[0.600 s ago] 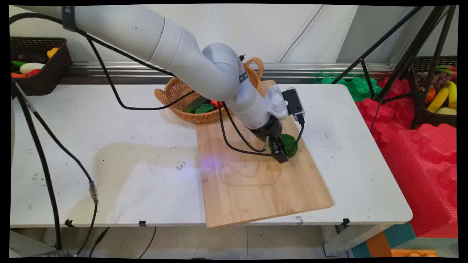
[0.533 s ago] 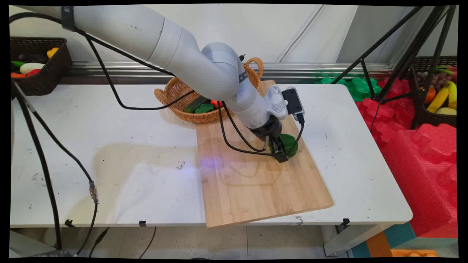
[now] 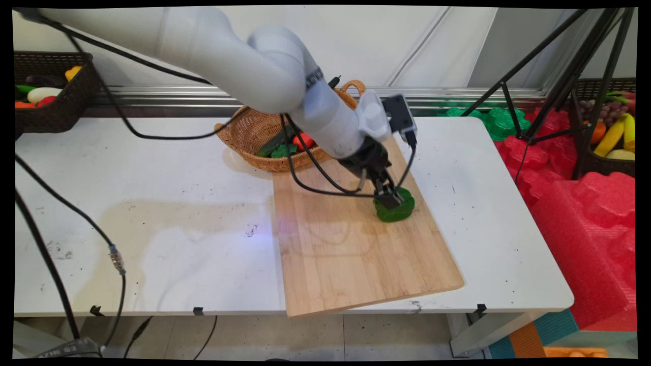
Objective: Pick up the potato from the vegetable basket
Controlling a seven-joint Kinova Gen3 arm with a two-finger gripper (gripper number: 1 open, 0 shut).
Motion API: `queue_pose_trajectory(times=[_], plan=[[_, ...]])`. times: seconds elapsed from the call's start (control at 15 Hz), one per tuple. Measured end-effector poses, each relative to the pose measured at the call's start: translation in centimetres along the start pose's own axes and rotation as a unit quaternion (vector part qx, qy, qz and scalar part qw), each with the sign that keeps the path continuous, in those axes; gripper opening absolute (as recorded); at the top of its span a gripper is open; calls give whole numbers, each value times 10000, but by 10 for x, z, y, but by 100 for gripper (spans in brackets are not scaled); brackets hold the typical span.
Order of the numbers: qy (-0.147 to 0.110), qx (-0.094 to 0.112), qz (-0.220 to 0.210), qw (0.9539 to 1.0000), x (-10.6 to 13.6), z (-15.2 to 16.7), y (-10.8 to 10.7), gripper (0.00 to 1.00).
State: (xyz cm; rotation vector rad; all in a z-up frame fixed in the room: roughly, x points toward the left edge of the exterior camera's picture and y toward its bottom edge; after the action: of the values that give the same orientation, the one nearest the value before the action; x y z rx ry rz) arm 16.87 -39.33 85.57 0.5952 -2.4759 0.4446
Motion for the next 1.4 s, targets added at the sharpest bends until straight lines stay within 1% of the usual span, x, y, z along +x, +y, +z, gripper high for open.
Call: queue_pose_trajectory(times=[0.2,0.4,0.67,0.8,0.93,1.13,1.33,1.4], plan=[[181,61,-1,9998,0,-33,-7,100],[298,115,-15,9995,-5,-62,-14,100],[388,169,-125,9990,-22,-102,-24,100],[386,223,-233,9987,-37,-123,-28,100],[363,322,-395,9980,-54,-142,-37,100],[372,526,-643,9958,-71,-160,-55,100],[365,768,-772,9934,-76,-166,-78,100],[357,810,-790,9929,-77,-166,-84,100]])
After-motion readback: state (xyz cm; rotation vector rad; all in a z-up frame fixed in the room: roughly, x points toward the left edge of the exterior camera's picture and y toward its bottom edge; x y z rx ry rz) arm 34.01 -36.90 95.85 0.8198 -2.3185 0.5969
